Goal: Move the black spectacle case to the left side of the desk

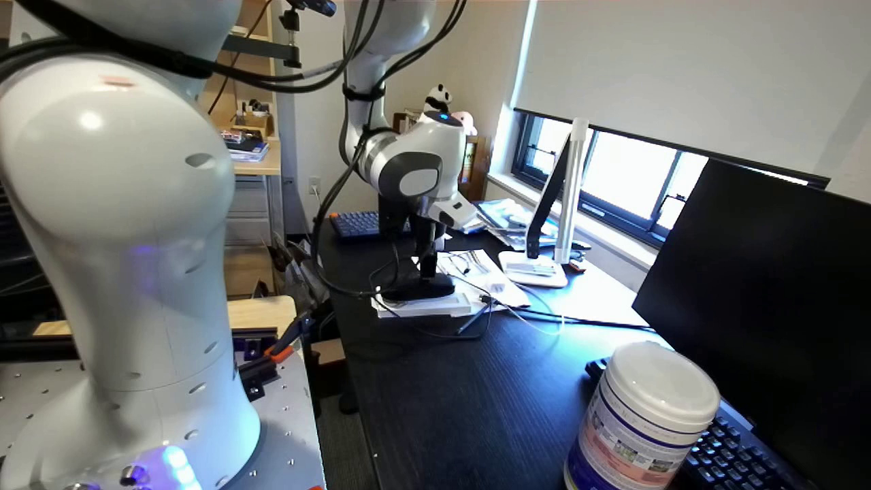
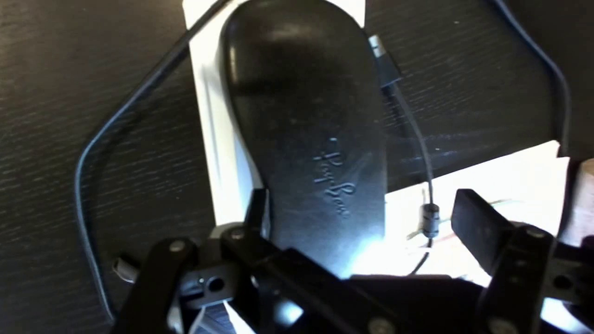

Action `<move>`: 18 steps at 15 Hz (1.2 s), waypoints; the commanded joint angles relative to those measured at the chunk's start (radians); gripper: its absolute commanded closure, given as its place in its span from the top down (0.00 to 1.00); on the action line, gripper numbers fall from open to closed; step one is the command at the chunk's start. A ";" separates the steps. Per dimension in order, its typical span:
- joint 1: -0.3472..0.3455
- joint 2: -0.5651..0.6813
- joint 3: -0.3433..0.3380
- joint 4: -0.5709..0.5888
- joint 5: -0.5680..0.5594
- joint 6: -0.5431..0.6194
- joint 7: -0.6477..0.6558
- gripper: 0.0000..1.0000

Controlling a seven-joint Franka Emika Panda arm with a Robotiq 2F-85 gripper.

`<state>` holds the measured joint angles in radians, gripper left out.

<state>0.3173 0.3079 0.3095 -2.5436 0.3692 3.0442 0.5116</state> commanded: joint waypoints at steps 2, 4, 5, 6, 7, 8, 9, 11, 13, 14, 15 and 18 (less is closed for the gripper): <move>-0.165 -0.213 0.197 0.015 0.166 -0.157 -0.125 1.00; -0.143 -0.335 0.155 0.017 0.217 -0.253 -0.183 1.00; -0.137 -0.388 0.131 0.023 0.247 -0.307 -0.217 1.00; -0.121 -0.447 0.087 0.012 0.237 -0.341 -0.231 1.00; -0.114 -0.496 0.049 0.005 0.205 -0.385 -0.238 1.00; -0.114 -0.545 0.014 0.000 0.182 -0.429 -0.245 1.00; -0.116 -0.583 -0.023 0.001 0.164 -0.478 -0.275 1.00; -0.124 -0.657 -0.090 -0.010 0.137 -0.543 -0.317 1.00; -0.137 -0.717 -0.144 -0.030 0.118 -0.577 -0.329 1.00; -0.152 -0.745 -0.163 -0.044 0.085 -0.595 -0.328 1.00; -0.163 -0.773 -0.178 -0.056 0.047 -0.613 -0.330 1.00; -0.179 -0.827 -0.238 -0.060 -0.043 -0.763 -0.394 1.00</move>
<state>0.1578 -0.4443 0.1082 -2.5777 0.3890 2.4058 0.1838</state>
